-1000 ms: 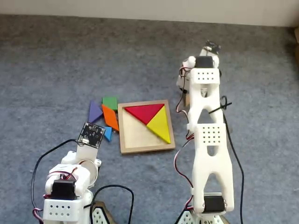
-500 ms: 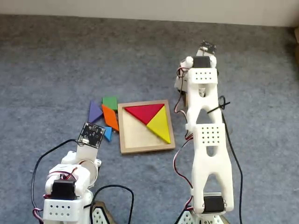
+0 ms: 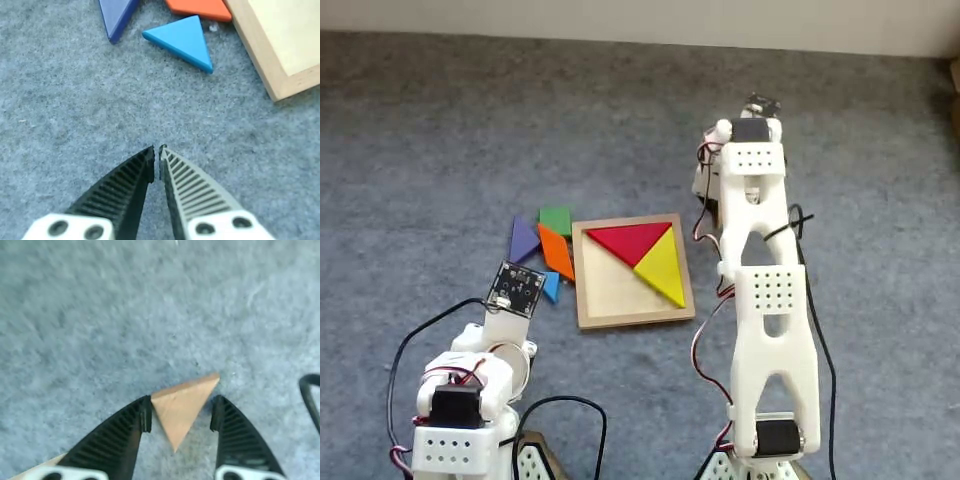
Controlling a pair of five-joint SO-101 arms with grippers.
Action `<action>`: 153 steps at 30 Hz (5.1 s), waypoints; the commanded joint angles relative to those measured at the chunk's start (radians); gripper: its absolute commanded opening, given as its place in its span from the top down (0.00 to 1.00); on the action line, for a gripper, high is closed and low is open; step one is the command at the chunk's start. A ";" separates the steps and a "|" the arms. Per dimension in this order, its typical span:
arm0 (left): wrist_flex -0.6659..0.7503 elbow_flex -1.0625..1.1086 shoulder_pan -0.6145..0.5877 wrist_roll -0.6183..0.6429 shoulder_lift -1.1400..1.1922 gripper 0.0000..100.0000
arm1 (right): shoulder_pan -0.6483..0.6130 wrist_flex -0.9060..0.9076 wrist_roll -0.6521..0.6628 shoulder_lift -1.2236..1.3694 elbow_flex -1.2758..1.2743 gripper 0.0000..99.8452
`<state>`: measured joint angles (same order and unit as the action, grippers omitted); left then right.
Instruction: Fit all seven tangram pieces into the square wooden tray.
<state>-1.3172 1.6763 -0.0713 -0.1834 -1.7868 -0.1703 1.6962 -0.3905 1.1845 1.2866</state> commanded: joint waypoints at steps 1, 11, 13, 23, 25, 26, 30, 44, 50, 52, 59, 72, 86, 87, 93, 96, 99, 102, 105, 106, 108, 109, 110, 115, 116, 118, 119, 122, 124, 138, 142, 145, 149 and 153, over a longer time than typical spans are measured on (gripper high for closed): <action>-0.005 0.019 0.005 0.008 -0.025 0.95 | 0.024 -0.047 -0.012 -0.053 -0.012 0.81; -0.005 0.019 0.005 0.008 -0.025 0.95 | 0.025 -0.073 -0.014 -0.053 -0.010 0.81; -0.005 0.019 0.005 0.008 -0.025 0.95 | 0.025 -0.081 -0.014 -0.053 -0.013 0.81; -0.005 0.019 0.005 0.008 -0.025 0.95 | 0.042 -0.113 -0.061 -0.053 -0.013 0.82; -0.005 0.019 0.005 0.008 -0.025 0.95 | 0.042 -0.113 -0.058 -0.053 -0.013 0.85; -0.005 0.019 0.005 0.008 -0.025 0.95 | 0.042 -0.113 -0.057 -0.053 -0.015 0.87; -0.005 0.019 0.005 0.008 -0.025 0.95 | 0.039 -0.097 -0.055 -0.053 -0.015 0.89; -0.005 0.019 0.005 0.008 -0.025 0.95 | 0.024 0.068 0.169 -0.091 0.120 0.96; -0.005 0.019 0.005 0.008 -0.025 0.95 | 0.004 0.070 0.241 -0.093 0.119 0.96; -0.005 0.019 0.005 0.008 -0.025 0.95 | 0.002 0.070 0.265 -0.094 0.119 0.96; -0.005 0.019 0.005 0.008 -0.025 0.95 | -0.005 0.070 0.333 -0.240 -0.038 0.86; -0.005 0.019 0.007 0.008 -0.025 0.95 | -0.073 0.048 0.489 -0.326 -0.318 0.78; -0.005 0.019 0.007 0.008 -0.025 0.95 | -0.054 0.007 0.532 -0.242 -0.317 0.79; -0.005 0.019 0.007 0.008 -0.025 0.95 | -0.054 0.007 0.532 -0.242 -0.317 0.79; -0.005 0.019 0.007 0.008 -0.025 0.95 | -0.038 0.007 0.532 -0.242 -0.317 0.82; -0.005 0.019 0.007 0.008 -0.025 0.95 | -0.030 0.007 0.532 -0.242 -0.317 0.86; -0.005 0.019 0.007 0.008 -0.025 0.95 | -0.028 0.016 0.532 -0.243 -0.317 0.87; -0.005 0.019 0.007 0.008 -0.025 0.95 | -0.028 0.030 0.532 -0.248 -0.317 0.87; -0.005 0.019 0.007 0.008 -0.025 0.95 | -0.022 0.035 0.532 -0.252 -0.315 0.87; -0.005 0.019 0.007 0.008 -0.025 0.95 | -0.021 0.033 0.532 -0.252 -0.314 0.87; -0.005 0.019 0.007 0.008 -0.025 0.95 | -0.018 0.036 0.532 -0.251 -0.278 0.87; -0.005 0.019 0.007 0.008 -0.025 0.95 | -0.016 0.038 0.532 -0.251 -0.263 0.87; -0.005 0.019 0.007 0.008 -0.025 0.95 | -0.012 0.039 0.526 -0.251 -0.254 0.87; -0.005 0.019 0.007 0.008 -0.025 0.95 | -0.010 0.054 0.488 -0.242 -0.231 0.78; -0.005 0.019 0.007 0.008 -0.025 0.95 | -0.018 0.051 0.477 -0.242 -0.232 0.75; -0.005 0.019 0.007 0.008 -0.025 0.95 | -0.030 0.035 0.477 -0.242 -0.237 0.73; -0.005 0.019 0.007 0.008 -0.025 0.95 | -0.039 0.024 0.477 -0.242 -0.239 0.73; -0.005 0.019 0.007 0.008 -0.025 0.95 | -0.053 -0.018 0.473 -0.242 -0.239 0.73; -0.005 0.019 0.007 0.008 -0.025 0.95 | -0.061 -0.047 0.471 -0.239 -0.240 0.73; -0.005 0.019 0.007 0.008 -0.025 0.95 | -0.070 -0.054 0.470 -0.139 -0.232 0.76; -0.005 0.019 0.007 0.008 -0.025 0.95 | -0.054 -0.053 0.474 -0.139 -0.237 0.84; -0.005 0.019 0.007 0.008 -0.025 0.95 | -0.041 -0.004 0.476 -0.145 -0.229 0.86; -0.005 0.019 0.007 0.008 -0.025 0.95 | -0.030 0.039 0.477 -0.143 -0.176 0.86; -0.005 0.019 0.007 0.008 -0.025 0.95 | -0.027 0.067 0.496 -0.148 -0.107 0.86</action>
<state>-1.3172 1.6763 -0.0713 -0.1834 -1.7868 -0.2056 1.7238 0.0898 1.0526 1.1009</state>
